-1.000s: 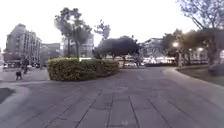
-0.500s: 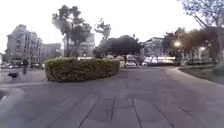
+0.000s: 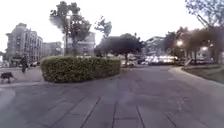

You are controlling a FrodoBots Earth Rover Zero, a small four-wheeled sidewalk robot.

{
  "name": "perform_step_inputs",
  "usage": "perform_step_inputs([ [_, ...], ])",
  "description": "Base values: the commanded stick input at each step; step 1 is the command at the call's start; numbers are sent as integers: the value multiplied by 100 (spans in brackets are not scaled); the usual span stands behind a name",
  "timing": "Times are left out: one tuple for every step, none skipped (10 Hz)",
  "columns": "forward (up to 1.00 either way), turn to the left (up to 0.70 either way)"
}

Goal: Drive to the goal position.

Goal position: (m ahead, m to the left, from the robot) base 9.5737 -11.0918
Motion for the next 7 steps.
perform_step_inputs([
  [70, -2],
  [70, -5],
  [70, -11],
  [70, -26],
  [70, -28],
  [70, -30],
  [70, -32],
])
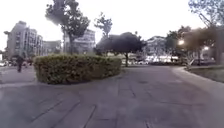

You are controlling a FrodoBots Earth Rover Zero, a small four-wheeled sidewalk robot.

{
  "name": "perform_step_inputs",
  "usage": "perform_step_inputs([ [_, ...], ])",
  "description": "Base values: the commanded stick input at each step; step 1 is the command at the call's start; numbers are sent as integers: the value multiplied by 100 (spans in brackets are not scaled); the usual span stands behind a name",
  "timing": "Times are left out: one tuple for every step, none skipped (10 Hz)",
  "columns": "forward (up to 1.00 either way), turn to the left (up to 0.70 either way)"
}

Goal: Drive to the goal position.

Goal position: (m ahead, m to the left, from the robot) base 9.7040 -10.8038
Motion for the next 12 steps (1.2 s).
perform_step_inputs([
  [70, -34],
  [70, -35],
  [70, -30],
  [70, -22],
  [70, -15],
  [70, -8],
  [70, 0],
  [70, 0],
  [70, 0],
  [70, -13],
  [70, -28],
  [70, -35],
])
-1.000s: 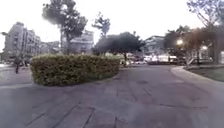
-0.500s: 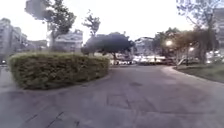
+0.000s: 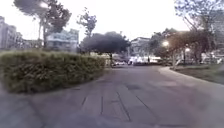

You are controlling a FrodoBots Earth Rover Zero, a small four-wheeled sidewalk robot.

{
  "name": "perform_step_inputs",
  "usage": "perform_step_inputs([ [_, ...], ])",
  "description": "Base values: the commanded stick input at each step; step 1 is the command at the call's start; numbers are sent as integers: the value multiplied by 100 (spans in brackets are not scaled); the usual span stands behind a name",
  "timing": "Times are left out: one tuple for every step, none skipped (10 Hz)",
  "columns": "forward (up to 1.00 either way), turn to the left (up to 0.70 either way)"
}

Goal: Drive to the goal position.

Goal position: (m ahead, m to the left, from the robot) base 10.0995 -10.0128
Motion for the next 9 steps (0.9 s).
perform_step_inputs([
  [70, -35],
  [70, -13],
  [70, 0],
  [70, 0],
  [70, 0],
  [70, 0],
  [70, 0],
  [70, -13],
  [70, -30],
])
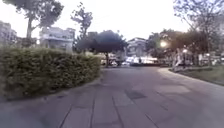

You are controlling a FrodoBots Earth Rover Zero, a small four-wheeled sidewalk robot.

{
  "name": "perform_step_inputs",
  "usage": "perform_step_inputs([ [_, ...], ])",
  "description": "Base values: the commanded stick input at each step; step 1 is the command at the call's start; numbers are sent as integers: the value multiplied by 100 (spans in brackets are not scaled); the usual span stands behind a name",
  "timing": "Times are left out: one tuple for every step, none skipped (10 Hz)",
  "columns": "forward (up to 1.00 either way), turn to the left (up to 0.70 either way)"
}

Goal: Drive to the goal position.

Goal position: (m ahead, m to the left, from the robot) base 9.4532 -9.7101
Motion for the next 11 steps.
perform_step_inputs([
  [70, -35],
  [70, -26],
  [70, -9],
  [70, 0],
  [70, 0],
  [70, -19],
  [70, -35],
  [70, -35],
  [70, -35],
  [70, -18],
  [70, 0],
])
